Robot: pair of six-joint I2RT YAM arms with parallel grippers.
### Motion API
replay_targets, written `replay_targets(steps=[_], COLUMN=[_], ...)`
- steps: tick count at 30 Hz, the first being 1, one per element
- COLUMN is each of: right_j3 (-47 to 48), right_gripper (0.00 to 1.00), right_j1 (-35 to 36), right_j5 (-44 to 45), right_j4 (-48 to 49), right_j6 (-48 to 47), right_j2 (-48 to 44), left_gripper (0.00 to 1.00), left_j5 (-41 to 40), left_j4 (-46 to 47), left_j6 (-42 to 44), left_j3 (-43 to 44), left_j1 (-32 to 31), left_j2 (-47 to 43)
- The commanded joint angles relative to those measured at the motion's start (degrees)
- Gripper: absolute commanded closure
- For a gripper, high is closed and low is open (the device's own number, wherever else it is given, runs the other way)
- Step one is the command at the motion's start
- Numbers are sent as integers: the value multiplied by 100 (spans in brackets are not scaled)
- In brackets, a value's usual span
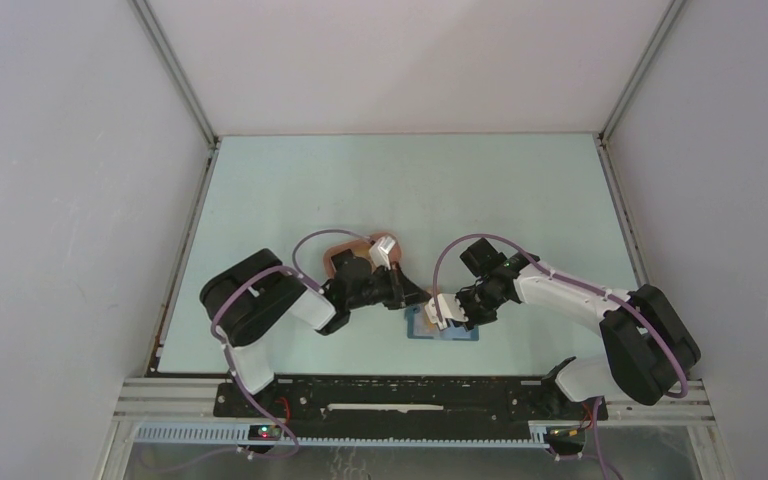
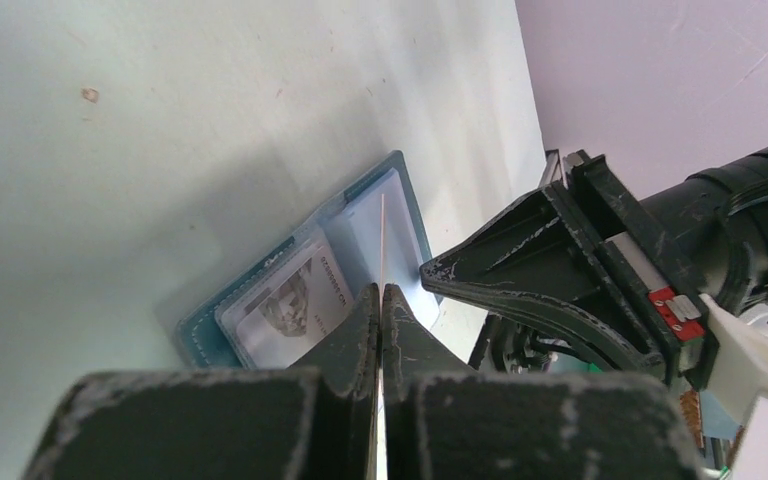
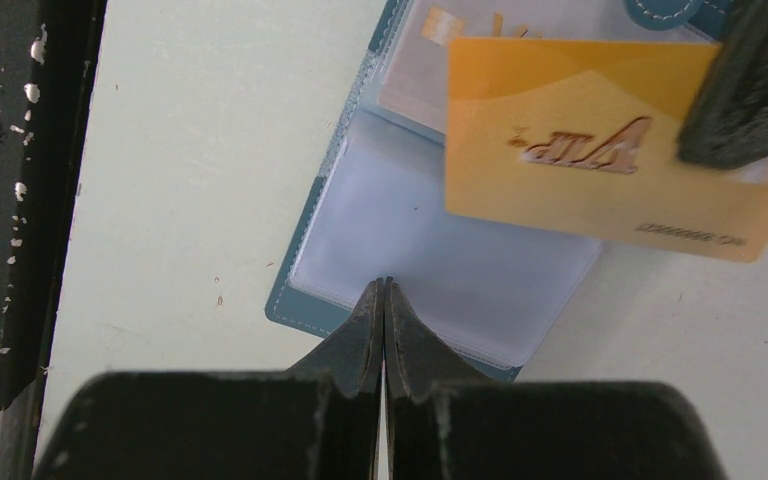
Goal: Put the credit cards into the card holder
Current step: Insert the credit card into the card holder.
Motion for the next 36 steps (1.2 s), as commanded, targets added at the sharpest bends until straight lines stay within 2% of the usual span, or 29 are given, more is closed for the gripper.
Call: replay_targets(steps=[1, 6, 36], right_j3=[15, 10, 15], right_gripper=[97, 97, 97], right_j1=[58, 58, 66], right_j5=[15, 23, 33], right_j4=[40, 43, 55], right_j6=[43, 43, 47], right_j2=[13, 27, 30], left_gripper=[100, 100, 100], left_j5=[33, 82, 225], left_j4=[413, 416, 464], left_j6=[35, 38, -32], left_j3=[-285, -397, 17], left_j1=[218, 282, 118], left_j2=[-496, -644, 138])
